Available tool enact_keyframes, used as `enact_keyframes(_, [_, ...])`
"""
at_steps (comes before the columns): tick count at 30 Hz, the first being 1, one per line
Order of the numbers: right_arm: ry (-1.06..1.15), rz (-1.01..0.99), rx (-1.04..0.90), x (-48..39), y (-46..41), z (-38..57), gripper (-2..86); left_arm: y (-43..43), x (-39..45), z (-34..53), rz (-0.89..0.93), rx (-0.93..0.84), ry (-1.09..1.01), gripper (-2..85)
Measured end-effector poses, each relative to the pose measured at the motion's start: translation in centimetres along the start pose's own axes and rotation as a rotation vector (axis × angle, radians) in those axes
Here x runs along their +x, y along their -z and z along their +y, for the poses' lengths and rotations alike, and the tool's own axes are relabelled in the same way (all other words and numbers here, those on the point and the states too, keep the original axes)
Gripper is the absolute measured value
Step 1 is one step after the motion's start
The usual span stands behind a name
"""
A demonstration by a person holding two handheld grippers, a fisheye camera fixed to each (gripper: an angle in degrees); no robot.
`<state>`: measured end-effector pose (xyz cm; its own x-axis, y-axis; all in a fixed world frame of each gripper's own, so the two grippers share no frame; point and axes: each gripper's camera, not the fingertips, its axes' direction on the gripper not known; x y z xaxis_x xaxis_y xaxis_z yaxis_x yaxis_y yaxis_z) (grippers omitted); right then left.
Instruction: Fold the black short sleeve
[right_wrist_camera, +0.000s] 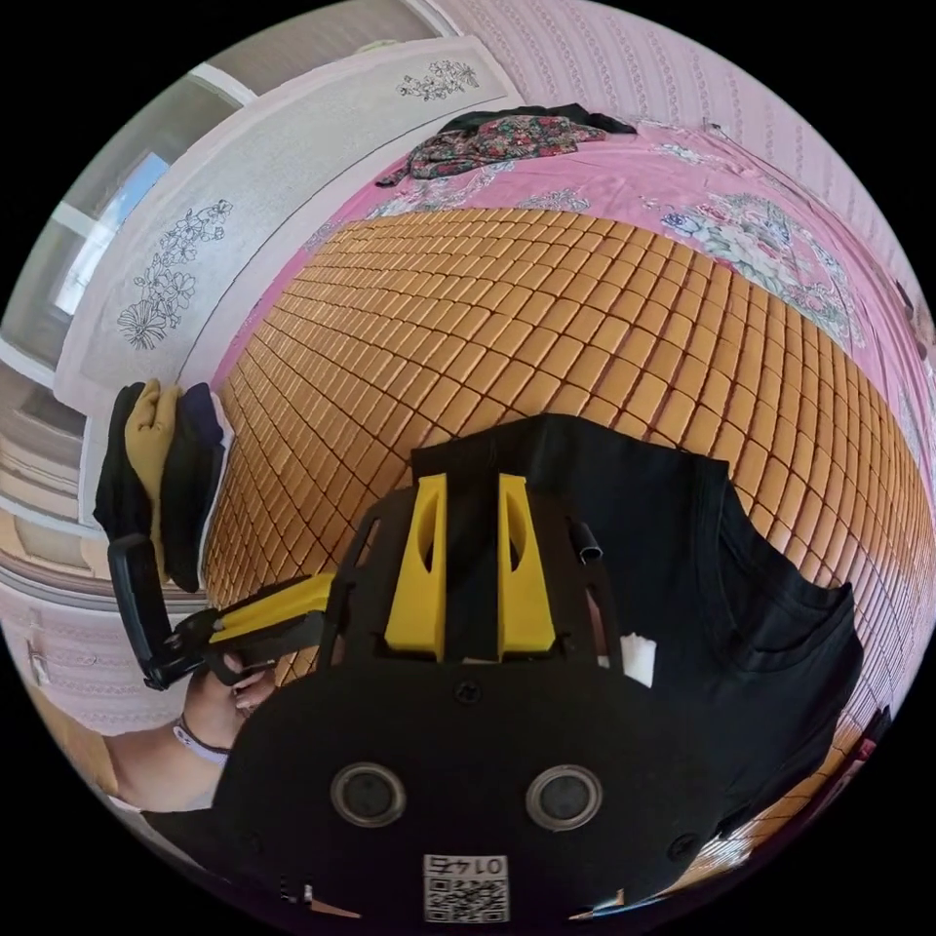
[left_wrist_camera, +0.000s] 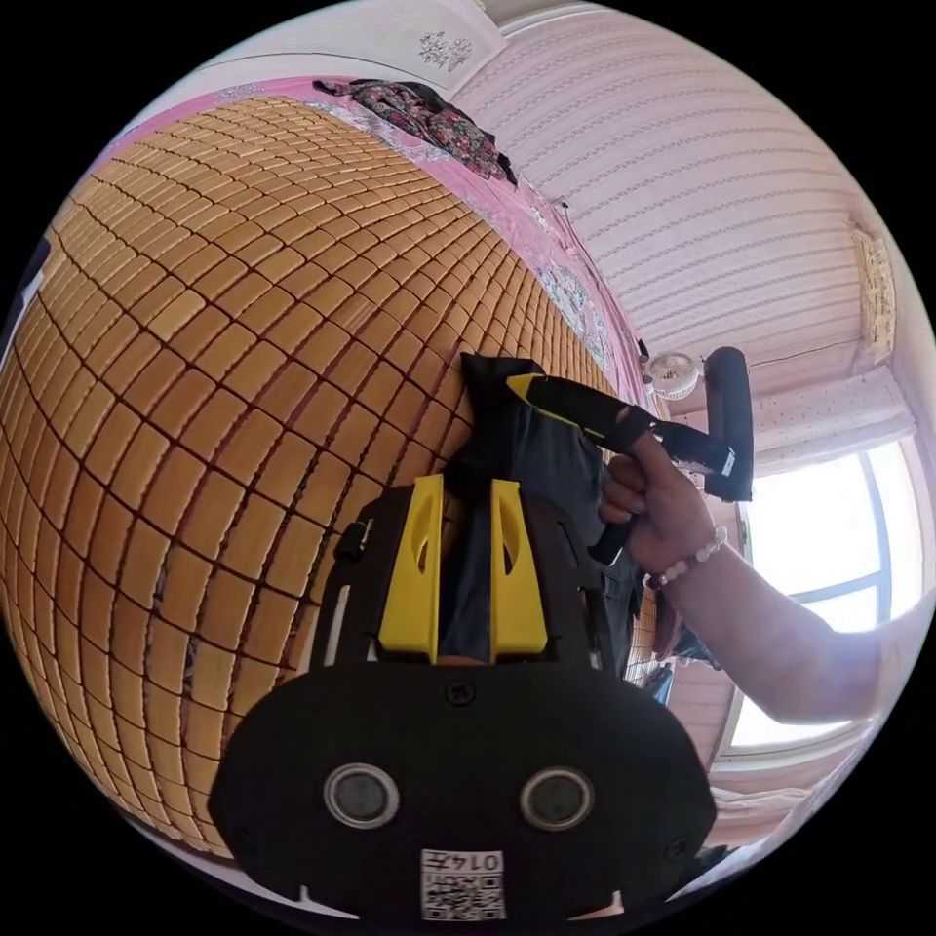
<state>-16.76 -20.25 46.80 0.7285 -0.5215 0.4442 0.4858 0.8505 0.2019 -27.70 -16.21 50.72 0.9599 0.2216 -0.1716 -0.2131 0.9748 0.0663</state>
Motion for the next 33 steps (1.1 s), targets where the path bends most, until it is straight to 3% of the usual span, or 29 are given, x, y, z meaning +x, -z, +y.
enact_keyframes(5, [0.012, -0.002, -0.013, -0.1, 0.5, -1.3, 2.0, -1.7, 0.6, -0.7, -0.001, -0.056, -0.072, 4.3])
enact_keyframes(9, [0.034, -0.094, 0.117, 0.9, 5.8, -0.6, 0.7, 0.0, 3.5, -0.3, -0.136, 0.03, -0.238, 0.1])
enact_keyframes(13, [0.025, -0.038, 0.211, 2.1, 11.3, 3.3, 0.8, 1.4, 7.6, 1.0, 0.007, 0.046, -0.526, 3.4])
enact_keyframes(15, [-0.049, 0.058, 0.171, 3.6, 12.0, 6.9, 1.2, 0.9, 8.9, 1.8, 0.019, -0.024, -0.585, 5.5])
enact_keyframes(19, [-0.166, 0.058, 0.06, 6.3, 11.7, 10.7, 2.2, -0.3, 9.8, 3.4, 0.049, -0.14, -0.586, 6.4])
enact_keyframes(23, [-0.28, 0.011, 0.06, 8.3, 13.0, 13.4, 2.4, -1.1, 11.0, 3.9, 0.037, -0.178, -0.588, 6.4])
enact_keyframes(33, [-0.663, 0.237, 0.182, 15.3, 21.7, 24.3, 4.4, -6.5, 20.8, 3.1, 0.064, -0.288, -0.808, 5.3])
